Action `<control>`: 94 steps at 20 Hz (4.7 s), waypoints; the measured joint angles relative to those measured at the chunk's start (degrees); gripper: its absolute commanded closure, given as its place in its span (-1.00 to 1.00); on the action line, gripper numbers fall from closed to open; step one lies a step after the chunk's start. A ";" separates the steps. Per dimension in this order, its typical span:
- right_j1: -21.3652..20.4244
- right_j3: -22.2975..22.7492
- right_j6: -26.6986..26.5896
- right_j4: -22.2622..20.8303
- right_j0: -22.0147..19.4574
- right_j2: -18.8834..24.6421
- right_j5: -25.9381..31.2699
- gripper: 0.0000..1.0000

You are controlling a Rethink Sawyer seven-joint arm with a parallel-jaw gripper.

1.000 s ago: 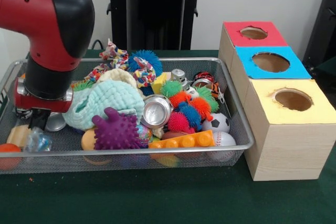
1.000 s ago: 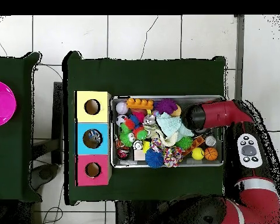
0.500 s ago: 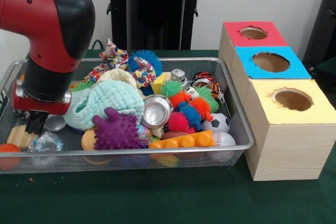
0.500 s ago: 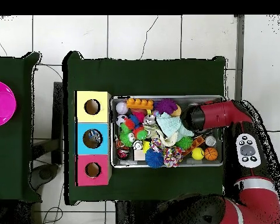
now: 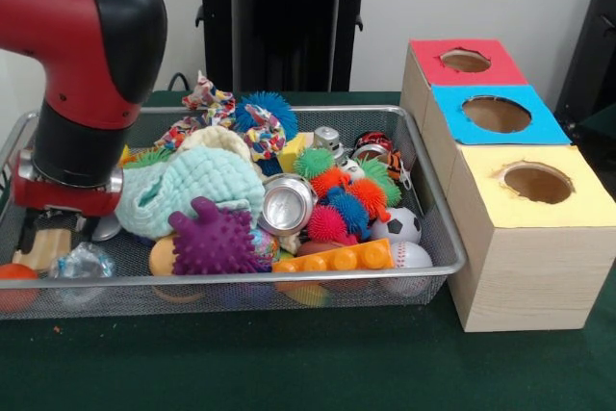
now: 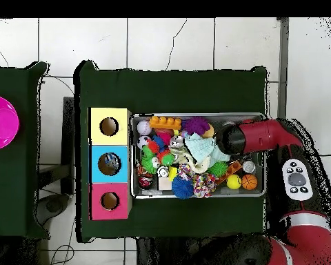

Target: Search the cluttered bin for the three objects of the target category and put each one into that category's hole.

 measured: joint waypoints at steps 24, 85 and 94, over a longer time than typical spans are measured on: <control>-4.01 4.39 0.01 13.71 -7.54 5.93 -0.08 -1.00; 5.91 1.90 0.01 30.33 -2.72 -4.78 2.24 -1.00; 3.64 1.18 0.01 17.47 2.20 -7.66 -11.01 -1.00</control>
